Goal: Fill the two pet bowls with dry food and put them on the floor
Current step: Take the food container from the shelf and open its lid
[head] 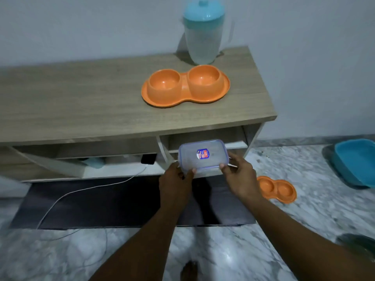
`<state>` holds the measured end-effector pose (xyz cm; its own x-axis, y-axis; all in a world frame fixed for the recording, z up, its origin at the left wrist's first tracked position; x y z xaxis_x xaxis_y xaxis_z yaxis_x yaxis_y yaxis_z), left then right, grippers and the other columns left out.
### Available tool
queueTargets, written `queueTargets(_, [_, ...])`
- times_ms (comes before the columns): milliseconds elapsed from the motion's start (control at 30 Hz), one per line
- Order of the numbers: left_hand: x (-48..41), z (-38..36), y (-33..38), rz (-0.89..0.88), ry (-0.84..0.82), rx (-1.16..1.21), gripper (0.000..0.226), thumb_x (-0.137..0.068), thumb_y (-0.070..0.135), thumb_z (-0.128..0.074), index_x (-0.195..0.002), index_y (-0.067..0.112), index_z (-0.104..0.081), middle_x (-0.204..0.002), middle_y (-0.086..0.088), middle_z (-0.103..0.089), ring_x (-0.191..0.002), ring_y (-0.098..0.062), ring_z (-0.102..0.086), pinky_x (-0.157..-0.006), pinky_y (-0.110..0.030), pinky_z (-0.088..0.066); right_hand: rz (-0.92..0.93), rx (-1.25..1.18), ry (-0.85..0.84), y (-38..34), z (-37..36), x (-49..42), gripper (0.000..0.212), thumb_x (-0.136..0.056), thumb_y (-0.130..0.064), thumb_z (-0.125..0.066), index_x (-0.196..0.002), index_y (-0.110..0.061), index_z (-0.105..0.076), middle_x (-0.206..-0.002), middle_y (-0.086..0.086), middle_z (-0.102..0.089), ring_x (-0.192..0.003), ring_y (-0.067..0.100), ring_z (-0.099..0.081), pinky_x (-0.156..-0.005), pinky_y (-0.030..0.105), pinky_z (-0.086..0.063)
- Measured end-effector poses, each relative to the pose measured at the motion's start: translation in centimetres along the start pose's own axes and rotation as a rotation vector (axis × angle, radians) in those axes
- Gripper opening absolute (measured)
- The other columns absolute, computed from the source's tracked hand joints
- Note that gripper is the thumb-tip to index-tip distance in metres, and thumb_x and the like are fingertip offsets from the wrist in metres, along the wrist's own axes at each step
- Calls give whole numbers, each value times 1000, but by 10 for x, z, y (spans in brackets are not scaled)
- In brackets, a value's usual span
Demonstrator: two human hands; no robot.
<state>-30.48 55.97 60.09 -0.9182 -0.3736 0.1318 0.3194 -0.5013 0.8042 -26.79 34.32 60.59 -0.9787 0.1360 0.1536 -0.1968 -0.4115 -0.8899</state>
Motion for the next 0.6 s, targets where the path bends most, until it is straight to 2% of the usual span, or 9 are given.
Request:
queueTargets(67, [27, 28, 13, 18, -8, -15, 35, -78, 53, -72, -88, 19, -66, -75, 2, -73, -74, -12, -69, -74, -34, -54, -16, 12, -23, -24, 11, 29, 40, -90, -14, -71, -129, -15, -65, -106, 0, -74, -89, 13, -70, -82, 18, -52])
queueTargets(133, [51, 59, 32, 15, 0, -32, 35, -80, 50, -74, -87, 17, -66, -75, 0, -73, -74, -13, -69, -75, -34, -53, -19, 15, -54, -51, 20, 53, 39, -89, -19, -72, -128, -17, -65, -105, 0, -74, -88, 14, -71, -85, 32, -55])
queueTargets(233, [69, 110, 58, 13, 46, -61, 30, -81, 44, -75, -88, 15, -71, -76, 0, -73, -79, -20, -69, -80, -38, -52, 24, 36, -114, -99, 22, 74, 37, -90, -21, -72, -125, -14, -65, -107, 0, -72, -87, 13, -68, -82, 31, -53])
queueTargets(300, [72, 145, 74, 12, 84, -34, 26, -82, 38, -77, -91, 13, -74, -79, -2, -75, -79, -18, -69, -77, -31, -53, 73, 21, -140, -133, 16, 78, 38, -89, -24, -73, -125, -14, -65, -109, 2, -71, -94, 16, -67, -87, 35, -54])
queueTargets(367, [71, 181, 89, 29, 110, 47, 24, -82, 32, -79, -96, 12, -76, -76, 0, -76, -68, -2, -67, -63, -12, -48, 114, 18, -151, -169, 6, 77, 38, -88, -25, -73, -123, -14, -66, -108, 2, -72, -97, 19, -67, -88, 36, -54])
queueTargets(433, [59, 209, 97, 11, 127, 115, 23, -82, 27, -80, -97, 10, -74, -68, 5, -70, -55, 12, -60, -52, -3, -40, 146, -5, -165, -201, -8, 72, 41, -88, -26, -73, -126, -12, -64, -110, 5, -71, -98, 20, -66, -89, 39, -54])
queueTargets(500, [41, 237, 103, -3, 154, 145, 24, -81, 25, -81, -96, 10, -71, -69, 4, -70, -57, 11, -62, -53, -4, -41, 180, -42, -168, -230, -25, 63, 42, -88, -25, -73, -127, -11, -63, -115, 7, -70, -102, 21, -65, -92, 41, -54])
queueTargets(600, [4, 266, 103, -4, 180, 158, 23, -76, 29, -84, -91, 19, -69, -78, 0, -76, -74, -9, -73, -66, -22, -52, 205, -44, -179, -257, -53, 44, 44, -89, -25, -73, -129, -12, -61, -117, 5, -68, -104, 19, -62, -89, 35, -51])
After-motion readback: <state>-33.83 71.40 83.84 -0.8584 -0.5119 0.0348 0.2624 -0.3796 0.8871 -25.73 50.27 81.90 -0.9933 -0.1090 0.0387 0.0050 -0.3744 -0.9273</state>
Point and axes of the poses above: each hand's wrist, its own x-axis away from the middle knuckle, its own z-axis out of the back of the hand, y = z × x, the point moved 7 cm from there along -x, towards the middle knuckle
